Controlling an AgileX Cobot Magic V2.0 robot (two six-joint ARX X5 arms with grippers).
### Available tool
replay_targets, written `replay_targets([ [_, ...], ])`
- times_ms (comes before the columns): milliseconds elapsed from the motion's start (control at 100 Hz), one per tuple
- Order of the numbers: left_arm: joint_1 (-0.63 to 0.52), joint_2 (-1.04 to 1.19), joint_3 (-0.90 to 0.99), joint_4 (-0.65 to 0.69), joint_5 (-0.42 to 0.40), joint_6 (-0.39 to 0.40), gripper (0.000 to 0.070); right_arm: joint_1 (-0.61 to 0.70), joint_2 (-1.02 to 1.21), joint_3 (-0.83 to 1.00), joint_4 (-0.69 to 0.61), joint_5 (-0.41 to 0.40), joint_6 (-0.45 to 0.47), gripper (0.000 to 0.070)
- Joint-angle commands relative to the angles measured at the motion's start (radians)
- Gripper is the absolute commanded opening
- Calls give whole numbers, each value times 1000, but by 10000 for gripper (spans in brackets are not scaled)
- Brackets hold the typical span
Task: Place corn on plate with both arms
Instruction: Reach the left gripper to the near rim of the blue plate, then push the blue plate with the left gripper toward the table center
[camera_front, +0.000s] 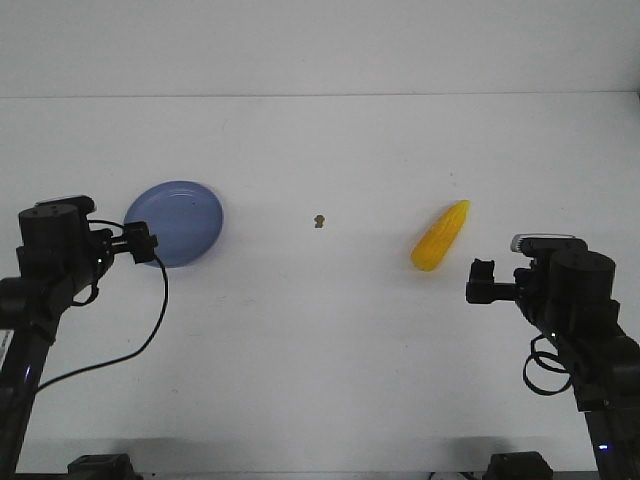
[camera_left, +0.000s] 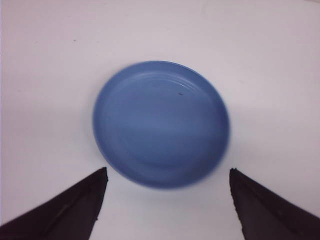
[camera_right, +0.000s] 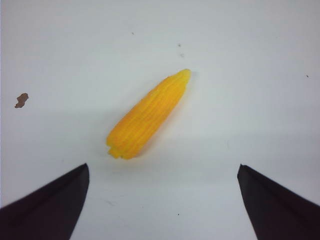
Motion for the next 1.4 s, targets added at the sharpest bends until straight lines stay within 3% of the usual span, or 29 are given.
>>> replay_targets([
  [0, 23, 79, 32, 19, 1, -6, 505, 0, 5, 22, 10, 2, -9, 623],
  [310, 122, 416, 129, 58, 2, -13, 505, 0, 5, 22, 10, 1, -8, 623],
  [510, 156, 559, 164, 102, 73, -37, 505, 0, 5, 22, 10, 2, -8, 623],
  [1040, 163, 681, 184, 110, 81, -44, 492, 0, 5, 22, 10, 1, -8, 623],
  [1090, 163, 681, 184, 108, 81, -44, 416, 0, 5, 22, 10, 2, -8, 623],
  [1180, 163, 681, 184, 100, 81, -43, 135, 0, 5, 22, 10, 1, -8, 623],
  [1220, 163, 681, 184, 96, 82, -43, 49, 1, 5, 22, 10, 1, -8, 623],
  [1270, 163, 681, 184, 92, 85, -43, 4, 0, 5, 22, 9, 1, -8, 623],
  [1390, 163, 681, 184, 82, 92, -43, 6, 1, 5, 22, 9, 1, -8, 623],
])
